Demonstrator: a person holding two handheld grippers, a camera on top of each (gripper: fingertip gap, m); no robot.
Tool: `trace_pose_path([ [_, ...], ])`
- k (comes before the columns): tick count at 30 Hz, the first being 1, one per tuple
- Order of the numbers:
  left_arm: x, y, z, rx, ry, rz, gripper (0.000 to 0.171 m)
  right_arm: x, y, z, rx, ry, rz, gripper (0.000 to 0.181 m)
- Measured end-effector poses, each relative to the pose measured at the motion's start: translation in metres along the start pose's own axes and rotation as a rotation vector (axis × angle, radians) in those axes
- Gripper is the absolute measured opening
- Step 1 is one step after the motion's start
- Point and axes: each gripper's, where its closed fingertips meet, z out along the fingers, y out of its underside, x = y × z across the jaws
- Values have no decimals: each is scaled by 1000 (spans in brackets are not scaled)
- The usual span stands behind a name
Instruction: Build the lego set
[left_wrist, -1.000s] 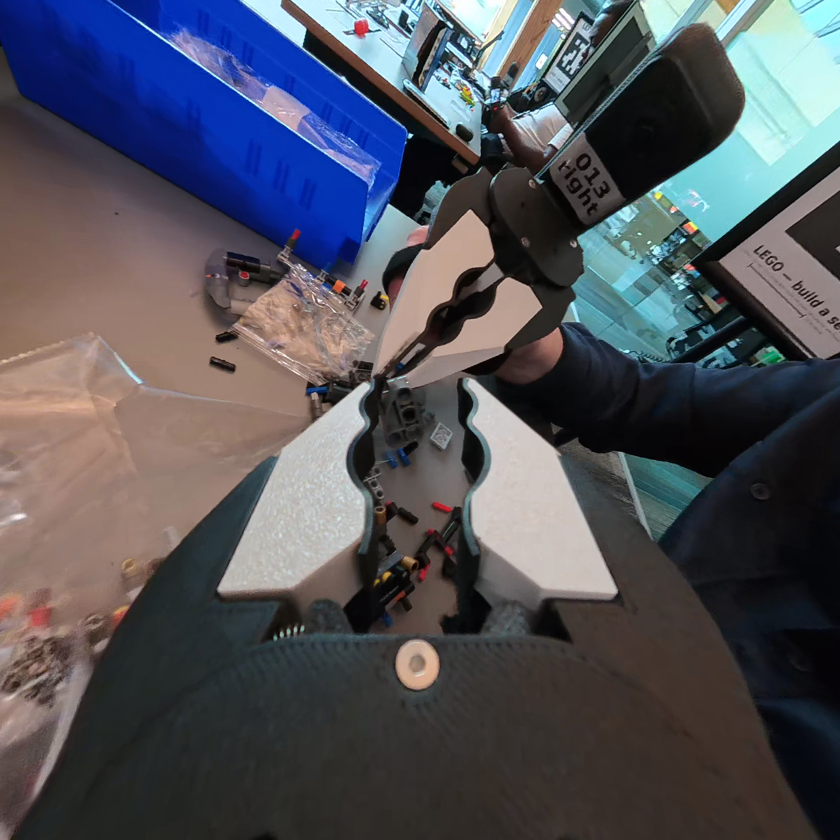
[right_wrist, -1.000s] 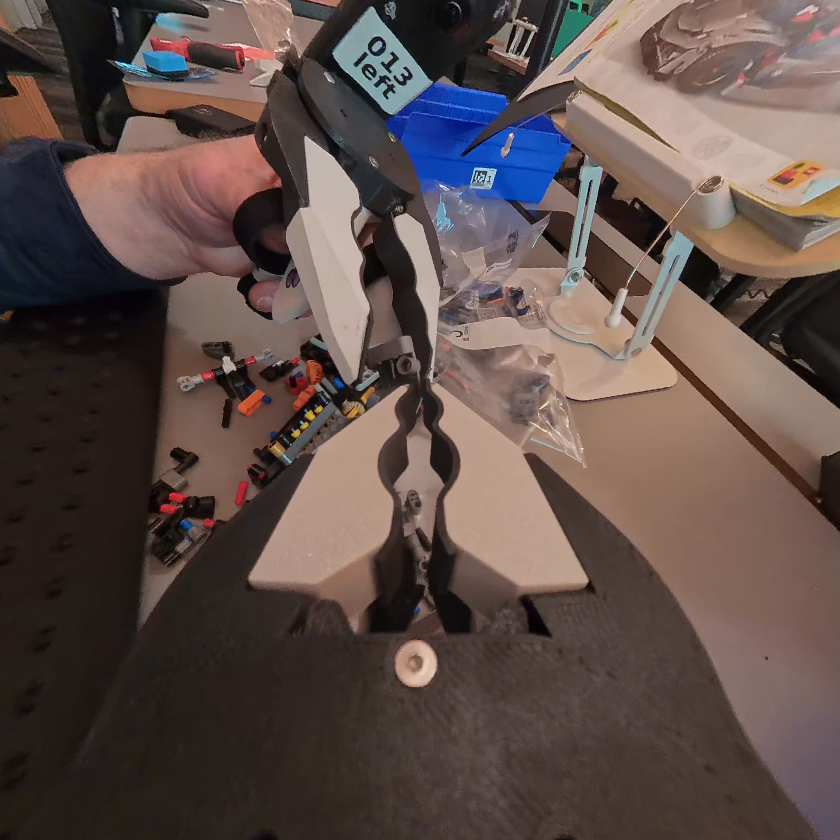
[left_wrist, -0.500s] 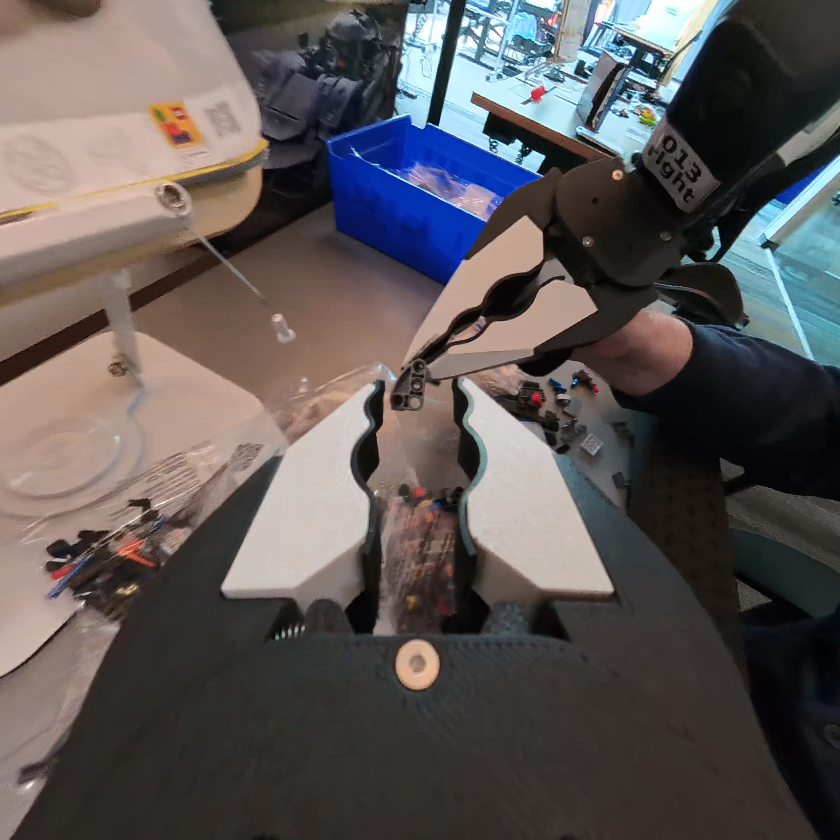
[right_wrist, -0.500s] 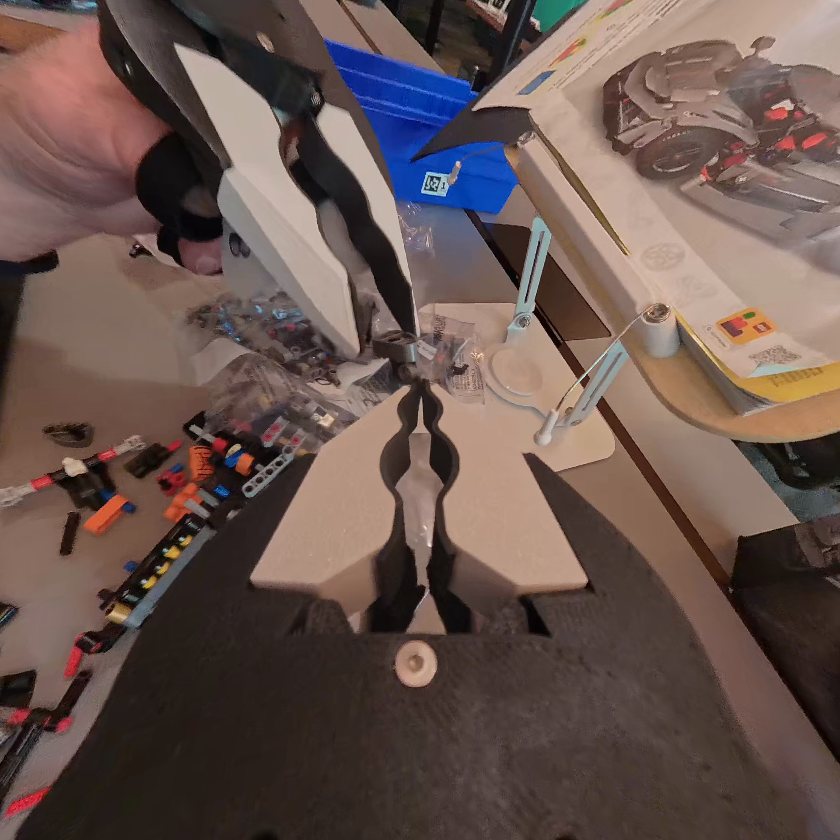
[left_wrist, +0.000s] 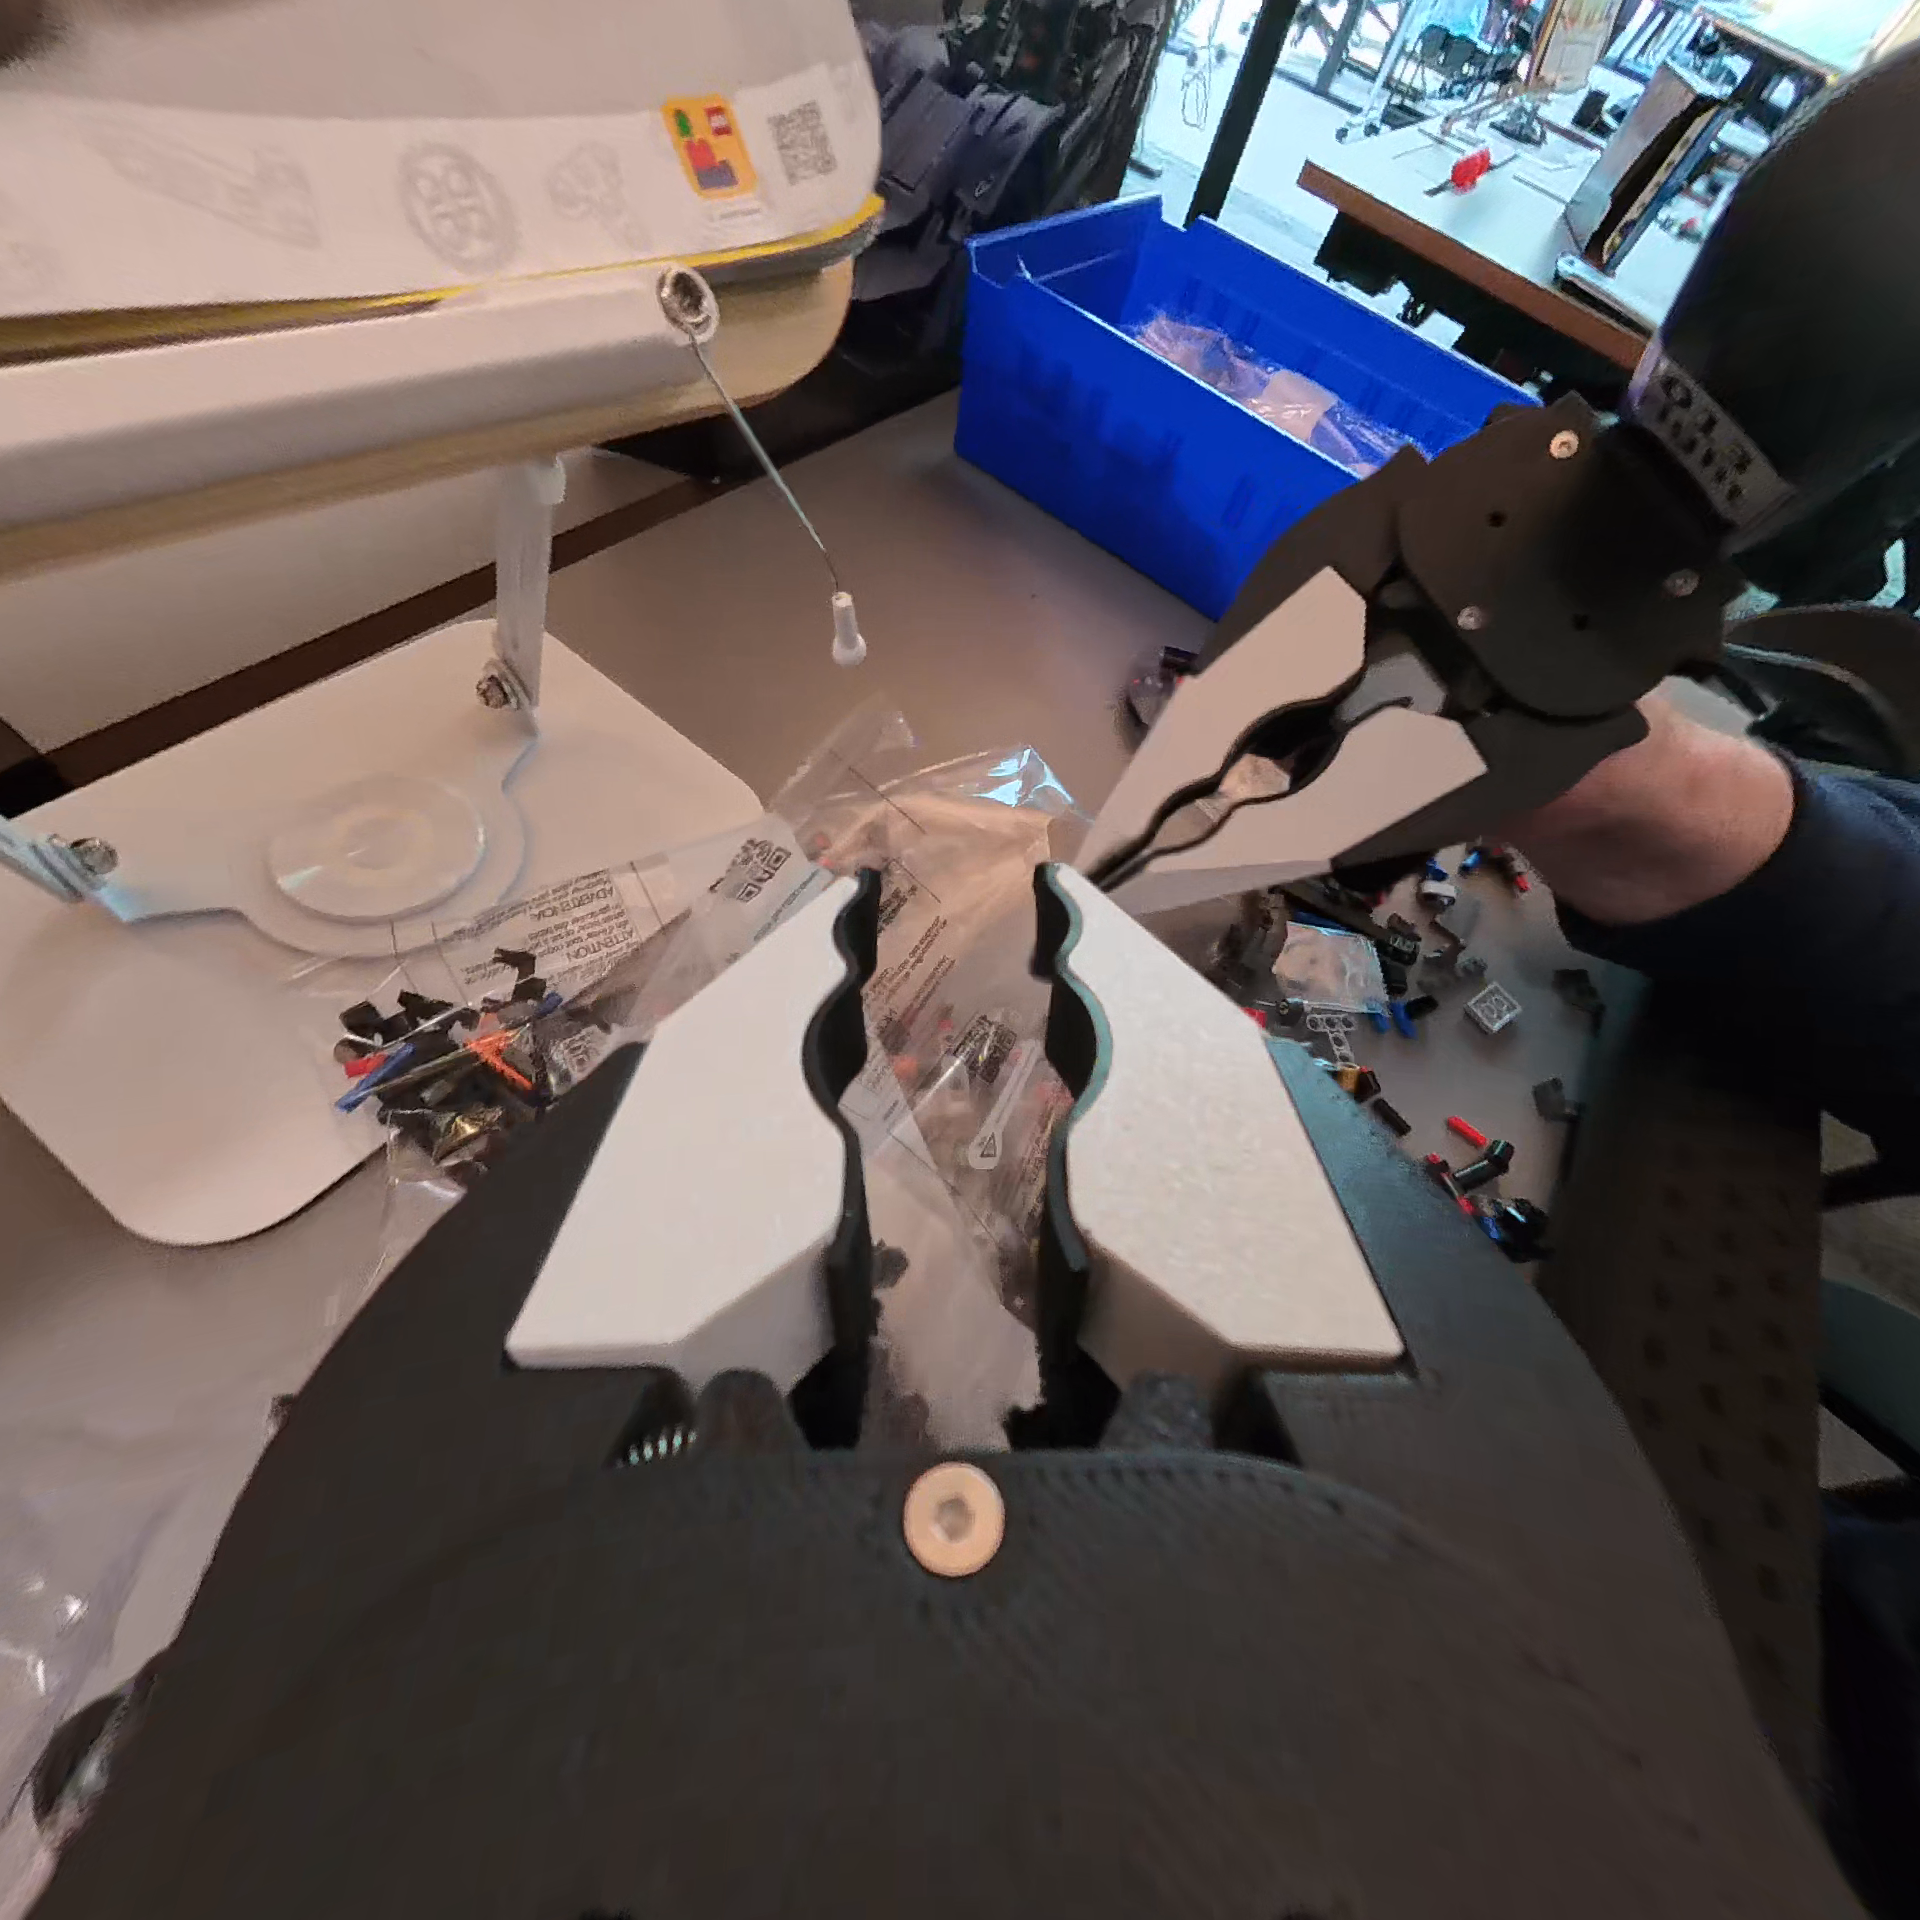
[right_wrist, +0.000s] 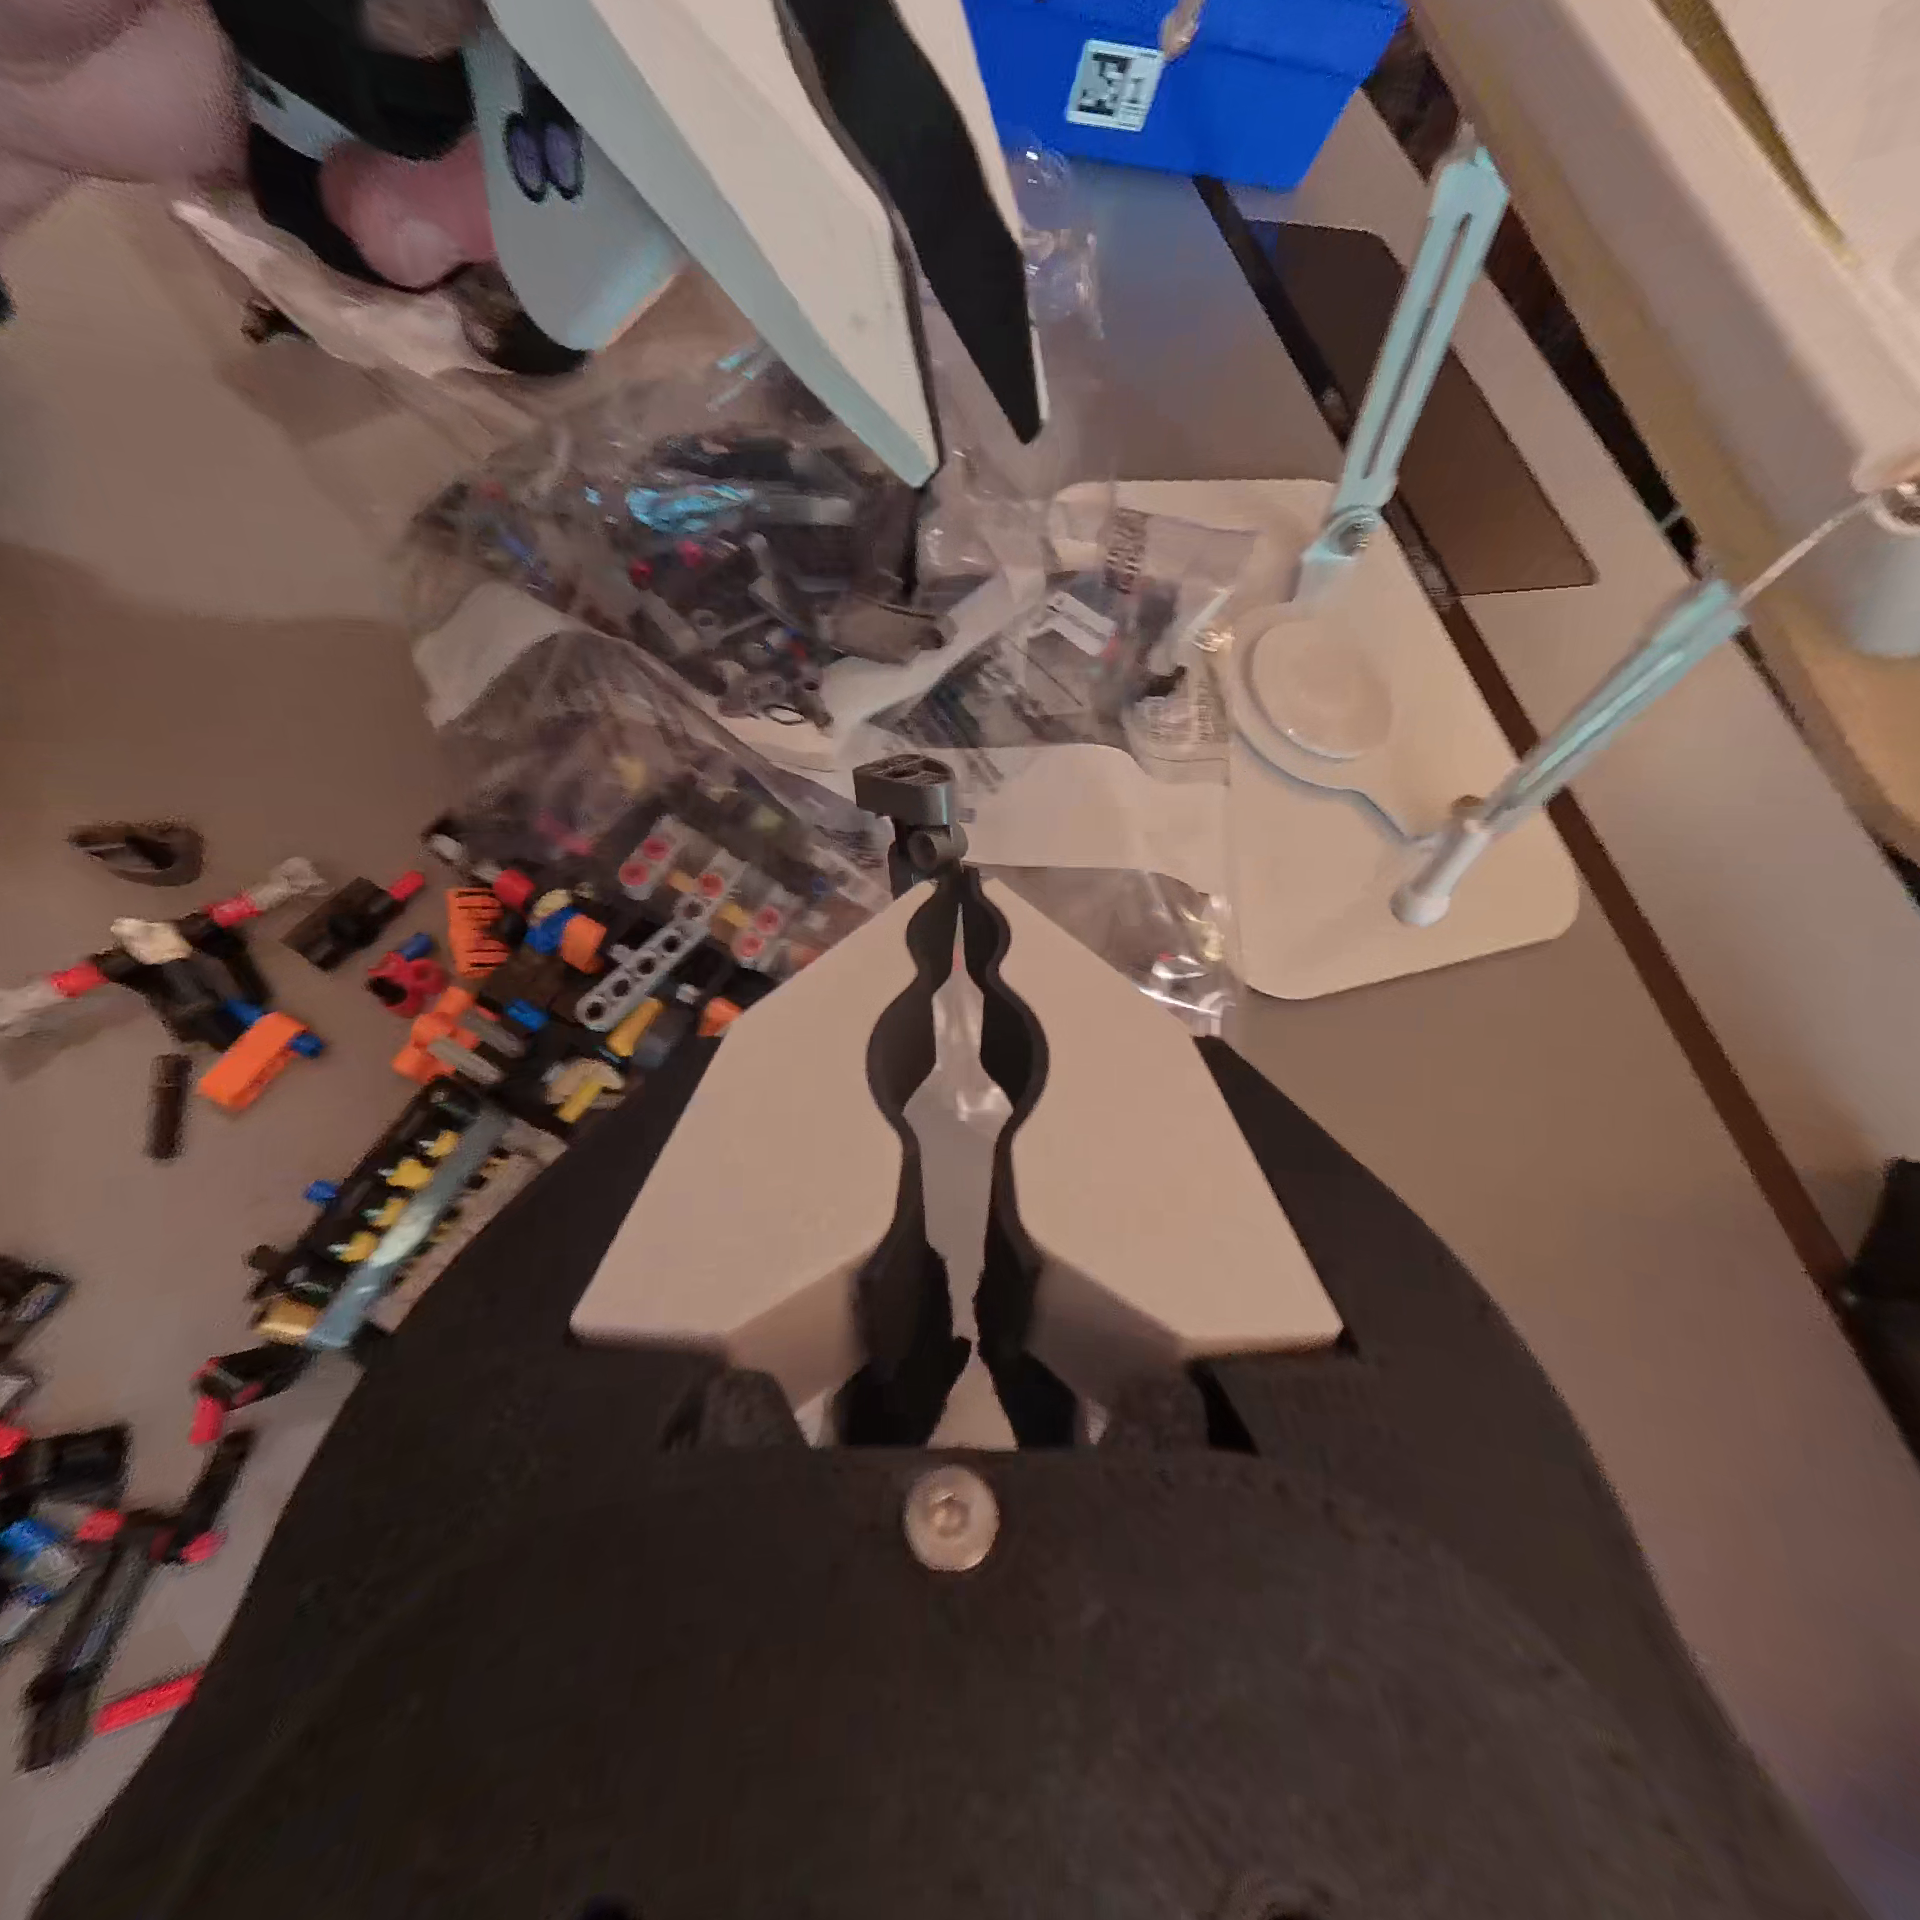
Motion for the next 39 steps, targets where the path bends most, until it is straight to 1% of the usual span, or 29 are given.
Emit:
trace_pose_path([
  [2,-5,-2,-4,20,-20,-18,26,-11,1,1,-25,-51,-1,0],
  [3,-8,-1,-5,14,-30,-28,26,-13,7,3,-71,-47,-34,0],
  [5,-16,6,-3,-15,-57,-52,25,-8,19,2,-173,34,-157,0],
  [6,-19,9,-2,-29,-73,-56,25,-10,21,1,-207,42,-209,0],
  [9,-24,16,2,-61,-93,-63,24,-22,12,5,-210,59,-304,0],
  [11,-24,20,3,-75,-87,-81,24,-22,7,7,-232,114,-390,0],
  [12,-24,21,3,-80,-87,-83,24,-26,6,9,-237,107,-410,0],
  [14,-26,22,2,-81,-92,-92,24,-35,-4,14,-191,89,-417,0],
  [15,-27,21,2,-77,-92,-100,24,-36,-6,16,-185,95,-427,0],
  [17,-28,21,1,-65,-84,-120,23,-29,-13,19,-175,170,-457,0],
  [20,-30,19,1,-44,-75,-141,22,-26,-22,22,-165,205,-489,0],
  [24,-35,16,-3,-18,-90,-152,22,-17,-39,33,-109,274,-486,0],
  [26,-36,14,-5,-6,-90,-160,22,-18,-45,39,-81,266,-463,0],
  [28,-37,15,-5,-2,-88,-167,22,-22,-44,50,-70,189,-361,0],
  [30,-38,15,-5,0,-90,-170,21,-25,-41,59,-60,116,-261,12],
  [31,-38,15,-5,0,-90,-171,21,-25,-41,60,-43,98,-236,13],
  [35,-39,15,-6,1,-99,-166,22,-13,-45,42,-2,116,-188,17],
  [37,-39,14,-7,5,-108,-158,22,-18,-46,29,20,70,-189,8],
  [39,-39,14,-7,3,-104,-159,23,-20,-31,19,-38,26,-188,2],
])
